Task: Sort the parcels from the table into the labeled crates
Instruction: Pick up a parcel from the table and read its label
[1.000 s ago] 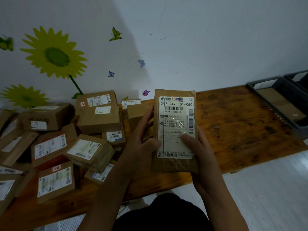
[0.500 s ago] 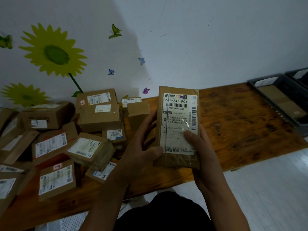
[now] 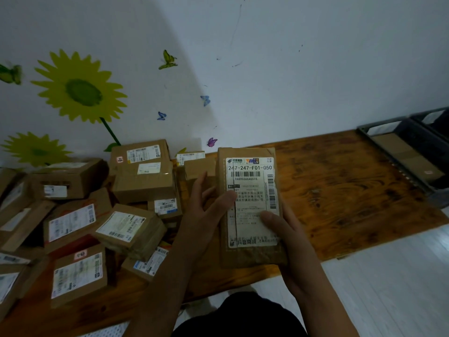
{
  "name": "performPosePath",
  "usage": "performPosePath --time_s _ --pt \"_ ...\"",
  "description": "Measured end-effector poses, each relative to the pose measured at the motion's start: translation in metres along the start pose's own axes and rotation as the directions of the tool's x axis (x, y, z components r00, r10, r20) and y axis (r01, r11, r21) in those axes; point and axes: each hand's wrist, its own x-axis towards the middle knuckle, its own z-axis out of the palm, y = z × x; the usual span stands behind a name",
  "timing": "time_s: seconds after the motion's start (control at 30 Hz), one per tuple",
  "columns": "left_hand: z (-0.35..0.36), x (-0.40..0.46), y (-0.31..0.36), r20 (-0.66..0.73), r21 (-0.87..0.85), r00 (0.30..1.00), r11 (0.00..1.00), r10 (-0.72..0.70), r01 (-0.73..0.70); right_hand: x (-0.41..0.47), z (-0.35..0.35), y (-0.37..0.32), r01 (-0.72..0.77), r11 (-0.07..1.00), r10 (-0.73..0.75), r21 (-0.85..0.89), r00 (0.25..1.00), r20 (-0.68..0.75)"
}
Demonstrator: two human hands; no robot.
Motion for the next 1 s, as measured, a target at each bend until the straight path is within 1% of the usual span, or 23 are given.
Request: performPosePath --time_s 0.07,0.13,0.23,0.3,0.37,0.57,0.77,0.83,0.93,1.0 --pt "-0.004 0.001 0.0 0.08 0.025 0.997 1.0 0.015 -0.017 0.0 -0.006 -0.003 0.0 0.998 0.001 -0.07 1.0 0.026" --pt "-0.01 0.002 0.0 0.145 0.078 0.988 0.995 0.057 -0.069 0.001 -0.012 -0.006 0.009 0.984 0.0 -0.179 0.999 0.053" --pt "-0.018 0.004 0.001 0.22 0.208 0.958 0.951 0.183 -0.23 0.004 -0.018 -0.004 0.048 0.945 -0.04 -0.324 0.999 0.032" --pt "-0.02 0.006 0.003 0.277 0.274 0.928 0.905 0.25 -0.326 0.005 -0.02 0.0 0.065 0.931 -0.066 -0.358 0.998 0.008" --pt "-0.021 0.007 0.005 0.316 0.308 0.902 0.868 0.293 -0.39 0.006 -0.019 0.003 0.074 0.925 -0.082 -0.373 0.997 -0.007" --pt "-0.029 0.009 0.002 0.32 0.38 0.893 0.82 0.318 -0.428 0.007 -0.018 0.004 0.072 0.91 -0.083 -0.409 0.997 -0.008" --pt "-0.032 0.011 -0.002 0.309 0.459 0.894 0.772 0.325 -0.439 0.008 -0.02 0.005 0.076 0.917 -0.083 -0.393 0.997 -0.001" --pt "-0.028 0.009 0.0 0.314 0.509 0.878 0.716 0.361 -0.477 0.009 -0.023 0.003 0.083 0.926 -0.085 -0.369 0.996 0.011" --pt "-0.021 0.008 0.002 0.359 0.575 0.795 0.556 0.489 -0.601 0.011 -0.028 -0.002 0.106 0.934 -0.095 -0.342 0.994 0.048" --pt "-0.021 0.009 0.0 0.37 0.589 0.762 0.5 0.531 -0.635 0.013 -0.027 -0.005 0.102 0.931 -0.09 -0.349 0.995 0.051"
